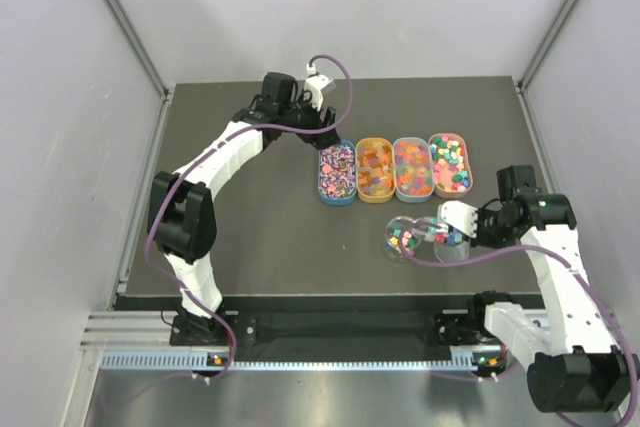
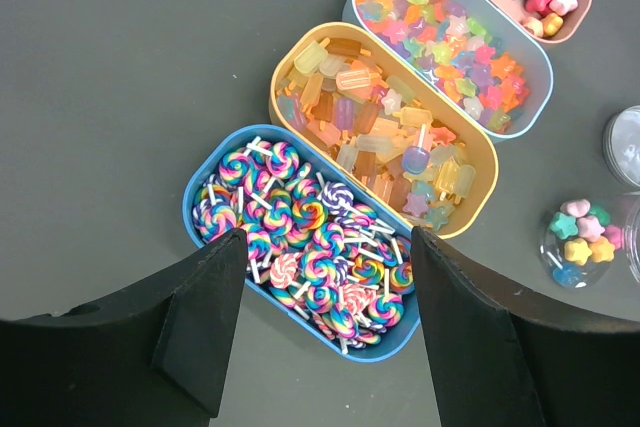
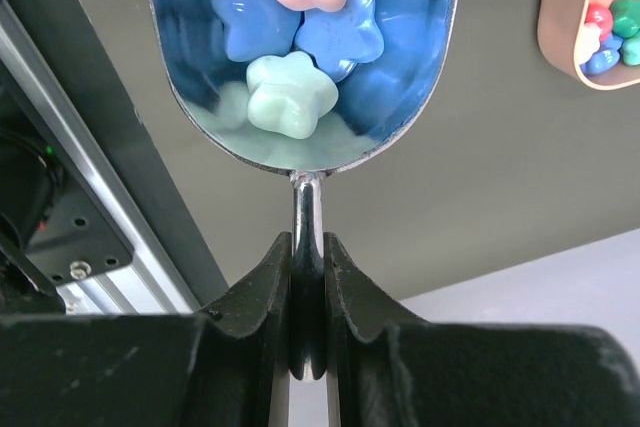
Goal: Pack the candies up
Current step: Place the fake candies in the packing bottle.
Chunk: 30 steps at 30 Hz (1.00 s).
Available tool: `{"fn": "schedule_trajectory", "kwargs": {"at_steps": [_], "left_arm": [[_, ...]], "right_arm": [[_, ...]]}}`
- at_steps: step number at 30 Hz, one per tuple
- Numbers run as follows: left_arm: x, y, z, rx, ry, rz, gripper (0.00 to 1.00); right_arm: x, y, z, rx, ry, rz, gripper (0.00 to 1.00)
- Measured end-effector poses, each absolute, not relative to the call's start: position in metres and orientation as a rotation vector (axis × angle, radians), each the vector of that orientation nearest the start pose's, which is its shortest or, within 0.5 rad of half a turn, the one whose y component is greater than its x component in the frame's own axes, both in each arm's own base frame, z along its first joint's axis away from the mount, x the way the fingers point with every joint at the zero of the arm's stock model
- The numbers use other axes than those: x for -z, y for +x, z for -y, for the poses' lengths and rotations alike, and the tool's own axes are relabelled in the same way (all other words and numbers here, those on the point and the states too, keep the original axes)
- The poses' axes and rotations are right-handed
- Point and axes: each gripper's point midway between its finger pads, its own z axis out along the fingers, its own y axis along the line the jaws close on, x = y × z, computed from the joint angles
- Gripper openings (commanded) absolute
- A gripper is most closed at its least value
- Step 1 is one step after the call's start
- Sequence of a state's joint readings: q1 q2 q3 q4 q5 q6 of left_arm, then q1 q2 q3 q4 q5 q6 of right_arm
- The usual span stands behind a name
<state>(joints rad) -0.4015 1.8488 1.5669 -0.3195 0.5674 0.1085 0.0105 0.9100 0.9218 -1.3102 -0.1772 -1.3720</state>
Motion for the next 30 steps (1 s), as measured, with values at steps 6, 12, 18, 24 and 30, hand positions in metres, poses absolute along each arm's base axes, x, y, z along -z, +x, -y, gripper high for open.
{"fn": "schedule_trajectory", "kwargs": {"at_steps": [6, 12, 18, 24, 30], "left_arm": [[-0.191, 0.43, 0.279, 0.774, 0.854, -2.004, 0.71], [-0.182, 0.427, 0.277, 0.773, 0.853, -2.026, 0.71], [-0.18, 0.429, 0.275, 0.754, 0.846, -2.033, 0.71], [-0.177, 0.432, 0.271, 0.724, 0.831, -2.044, 0.71], [-0.169, 0.431, 0.268, 0.718, 0.819, -2.067, 0.71]], "right_arm": [[-0.14, 0.162, 0.017, 0.103, -1.918, -2.136, 0.0], [-0.153, 0.176, 0.02, 0.171, -1.991, -2.1, 0.0], [-0.163, 0.191, 0.013, 0.219, -2.084, -2.043, 0.0], [-0.165, 0.195, 0.001, 0.273, -2.2, -1.964, 0.0], [-0.161, 0.198, -0.003, 0.313, -2.262, -1.979, 0.0]]}}
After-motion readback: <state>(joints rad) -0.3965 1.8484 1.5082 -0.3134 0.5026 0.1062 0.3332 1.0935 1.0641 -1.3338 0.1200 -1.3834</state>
